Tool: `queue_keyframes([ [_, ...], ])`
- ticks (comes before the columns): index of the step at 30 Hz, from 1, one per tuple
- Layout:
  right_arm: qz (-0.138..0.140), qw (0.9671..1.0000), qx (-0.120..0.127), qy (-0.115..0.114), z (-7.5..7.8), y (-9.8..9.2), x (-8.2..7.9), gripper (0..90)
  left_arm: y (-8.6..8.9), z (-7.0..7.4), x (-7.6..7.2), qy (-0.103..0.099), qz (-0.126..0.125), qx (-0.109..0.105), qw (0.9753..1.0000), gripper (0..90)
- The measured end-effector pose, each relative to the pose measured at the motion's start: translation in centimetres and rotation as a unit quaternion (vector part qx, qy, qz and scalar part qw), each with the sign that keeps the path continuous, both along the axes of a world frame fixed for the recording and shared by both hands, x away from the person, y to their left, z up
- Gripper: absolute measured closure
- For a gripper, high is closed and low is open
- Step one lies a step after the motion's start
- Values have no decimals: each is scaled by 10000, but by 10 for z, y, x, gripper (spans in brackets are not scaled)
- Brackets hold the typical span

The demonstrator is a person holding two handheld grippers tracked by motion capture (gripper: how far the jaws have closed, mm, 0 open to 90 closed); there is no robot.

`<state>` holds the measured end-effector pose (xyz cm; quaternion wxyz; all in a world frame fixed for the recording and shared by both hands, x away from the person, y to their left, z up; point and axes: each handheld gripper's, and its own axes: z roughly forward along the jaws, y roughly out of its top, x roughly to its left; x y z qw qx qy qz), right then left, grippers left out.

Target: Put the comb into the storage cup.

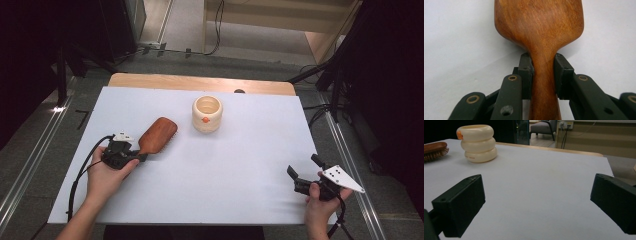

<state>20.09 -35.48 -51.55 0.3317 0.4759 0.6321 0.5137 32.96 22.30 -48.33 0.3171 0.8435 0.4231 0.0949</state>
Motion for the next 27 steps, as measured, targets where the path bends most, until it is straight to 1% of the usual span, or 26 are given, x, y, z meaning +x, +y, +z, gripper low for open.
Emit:
queue_keyframes([
  [6,-3,10000,-2,9,0,0,0,0,0,6,-5,-264,0,-205,9994,721],
  [7,-4,10000,-5,6,0,0,0,0,0,6,-5,-264,0,-205,9994,721],
  [8,-4,10000,-4,8,0,0,0,0,0,9,-7,-347,-5,-253,9991,721],
  [13,17,10000,8,13,0,0,0,0,0,14,-13,-562,-31,-376,9977,721],
  [15,27,10000,-7,20,0,0,0,0,-1,14,-13,-578,-26,-417,9975,721],
  [16,36,10000,-41,34,0,2,0,0,-2,16,-15,-645,8,-444,9969,721],
  [17,36,10000,-41,34,0,2,0,0,-2,16,-15,-645,8,-444,9969,721],
  [18,75,9999,-114,83,1,3,1,0,-3,17,-16,-691,13,-462,9965,721],
  [20,125,9998,-128,113,1,4,2,0,-4,18,-17,-749,15,-502,9959,721],
  [21,155,9997,-77,171,1,4,3,0,-5,19,-18,-830,67,-592,9948,721],
  [22,178,9997,-3,183,2,4,4,0,-5,19,-18,-830,67,-592,9948,721],
  [23,178,9997,-3,183,2,4,4,0,-6,19,-19,-854,72,-628,9943,721],
  [24,199,9995,94,230,2,3,5,0,-6,19,-19,-897,80,-660,9937,721],
  [25,215,9994,171,229,2,2,6,0,-7,20,-20,-939,88,-691,9931,721],
  [26,205,9991,235,271,4,2,7,0,-9,21,-21,-1031,93,-781,9916,721],
  [27,219,9992,231,238,5,3,7,0,-9,21,-21,-1031,93,-781,9916,721],
])
